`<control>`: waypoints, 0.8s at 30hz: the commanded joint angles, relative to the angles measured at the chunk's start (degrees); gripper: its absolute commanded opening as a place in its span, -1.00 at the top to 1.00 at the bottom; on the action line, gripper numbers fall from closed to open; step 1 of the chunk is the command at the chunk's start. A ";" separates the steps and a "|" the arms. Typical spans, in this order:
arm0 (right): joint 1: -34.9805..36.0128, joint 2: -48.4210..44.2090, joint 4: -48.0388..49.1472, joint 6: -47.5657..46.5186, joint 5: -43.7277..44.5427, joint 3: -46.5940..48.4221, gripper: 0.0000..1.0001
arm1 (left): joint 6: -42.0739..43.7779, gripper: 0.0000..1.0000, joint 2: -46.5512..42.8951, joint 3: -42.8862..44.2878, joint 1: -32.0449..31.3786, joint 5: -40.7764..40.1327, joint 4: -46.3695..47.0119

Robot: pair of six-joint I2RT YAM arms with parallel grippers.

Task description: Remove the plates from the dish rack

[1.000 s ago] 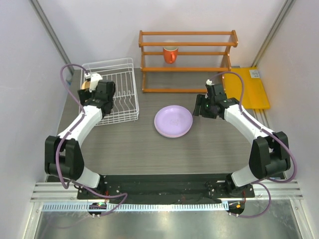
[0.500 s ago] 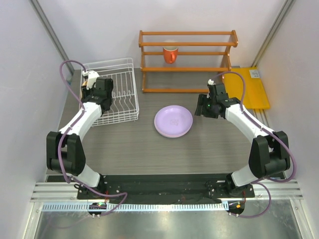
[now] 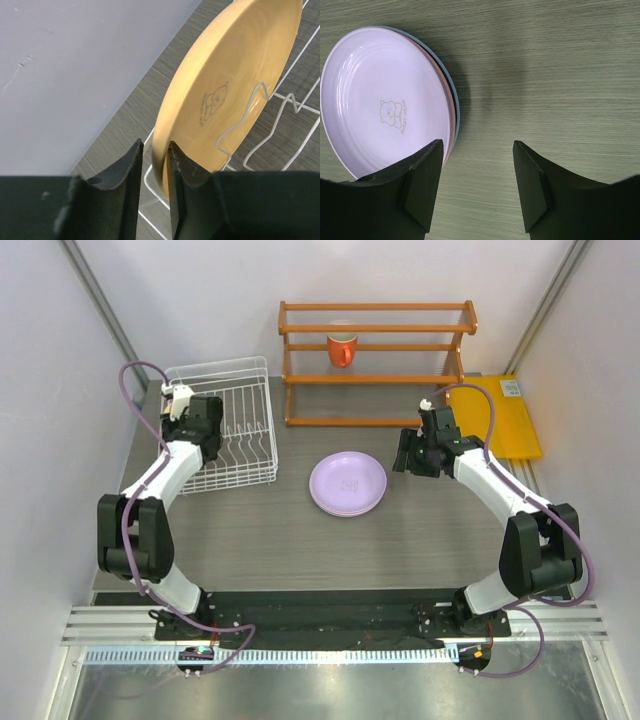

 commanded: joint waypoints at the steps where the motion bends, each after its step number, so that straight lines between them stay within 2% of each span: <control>1: -0.45 -0.65 -0.19 -1.09 -0.60 -0.16 -0.27 | -0.74 0.59 1.13 2.65 0.61 -0.46 1.43; 2: -0.45 -0.65 -0.19 -1.18 -0.60 -0.16 -0.27 | -0.91 0.81 1.22 2.83 0.61 -0.38 1.25; 5: -0.62 -0.57 -0.19 -1.09 -0.69 -0.34 -0.27 | -0.83 1.00 1.22 3.71 0.61 -1.07 0.20; 9: -0.71 -0.22 -0.19 -1.09 -1.04 -0.34 -0.27 | 1.45 1.00 0.79 5.38 0.52 -4.49 -0.07; 16: -0.62 0.05 0.16 -1.01 -1.56 -0.16 -0.26 | 9.09 1.00 0.87 5.99 -0.27 -15.91 4.33; 24: -0.71 -0.57 0.07 -1.36 -1.30 -0.34 -0.27 | 12.62 1.00 1.57 5.12 -1.50 -21.20 7.93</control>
